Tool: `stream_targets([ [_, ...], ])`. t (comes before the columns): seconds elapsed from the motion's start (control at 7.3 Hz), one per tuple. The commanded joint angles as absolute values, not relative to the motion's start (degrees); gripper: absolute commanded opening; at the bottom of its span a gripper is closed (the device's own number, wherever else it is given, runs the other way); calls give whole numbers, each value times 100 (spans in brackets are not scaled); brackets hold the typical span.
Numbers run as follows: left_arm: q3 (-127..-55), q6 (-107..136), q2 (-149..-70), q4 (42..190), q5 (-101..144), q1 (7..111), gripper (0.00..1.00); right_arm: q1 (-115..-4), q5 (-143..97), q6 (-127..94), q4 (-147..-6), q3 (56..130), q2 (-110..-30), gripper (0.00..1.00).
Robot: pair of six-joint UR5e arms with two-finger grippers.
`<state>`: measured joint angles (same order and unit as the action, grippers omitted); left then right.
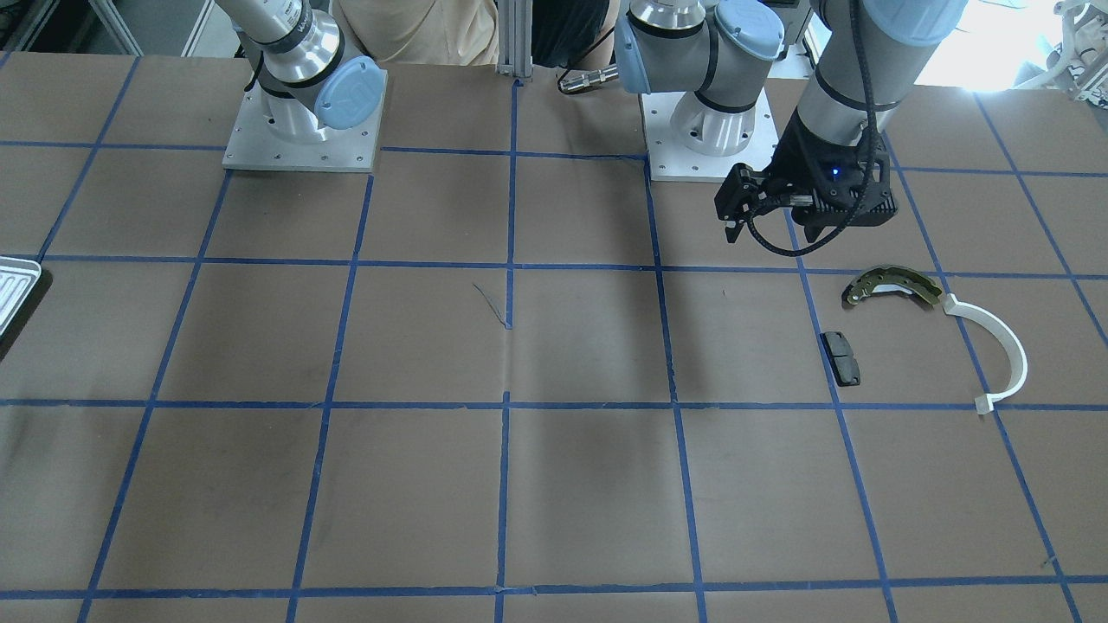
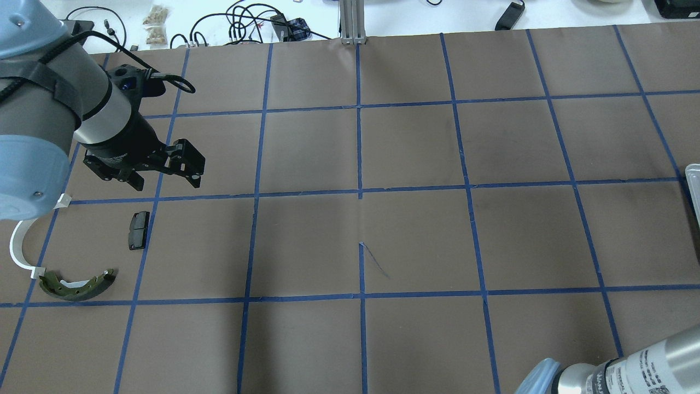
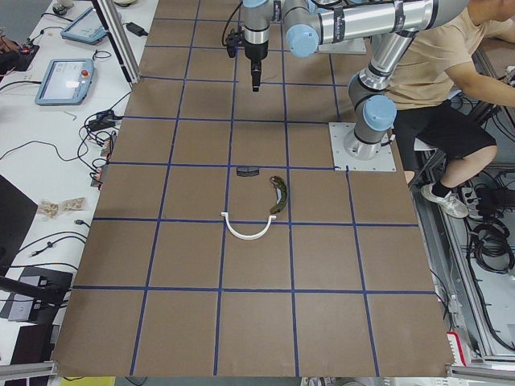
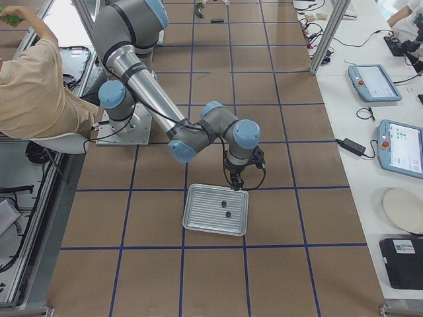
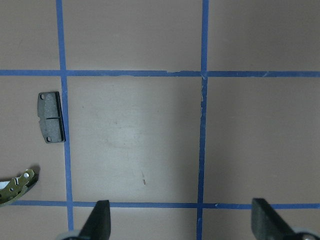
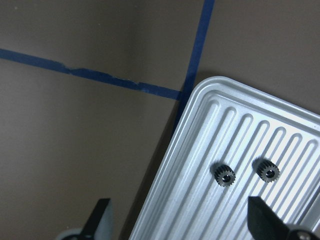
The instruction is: Place bearing gear from tray to pile
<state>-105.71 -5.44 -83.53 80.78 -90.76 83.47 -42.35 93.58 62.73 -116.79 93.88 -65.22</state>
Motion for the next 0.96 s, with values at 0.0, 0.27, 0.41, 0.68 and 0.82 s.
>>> stream_targets([
  [0.0,-10573,-545,-8324,8077,-9070,8323,100,-4052,9290,6836,-12706,9440,-5786,87],
  [0.27,-10626,-554,-8323,8077,-9070,8323,100,-3964,9386,6821,-12578,9448,-5801,79],
  [0.41,-10643,-571,-8323,8077,-9079,8323,100,-3955,9387,6829,-12447,9448,-5905,78],
  [0.68,-10644,-571,-8341,8077,-9088,8323,100,-3938,9404,6838,-12210,9475,-5906,67],
  [0.82,-10652,-571,-8367,8077,-9079,8323,100,-3903,9457,6820,-12199,9475,-5889,65],
])
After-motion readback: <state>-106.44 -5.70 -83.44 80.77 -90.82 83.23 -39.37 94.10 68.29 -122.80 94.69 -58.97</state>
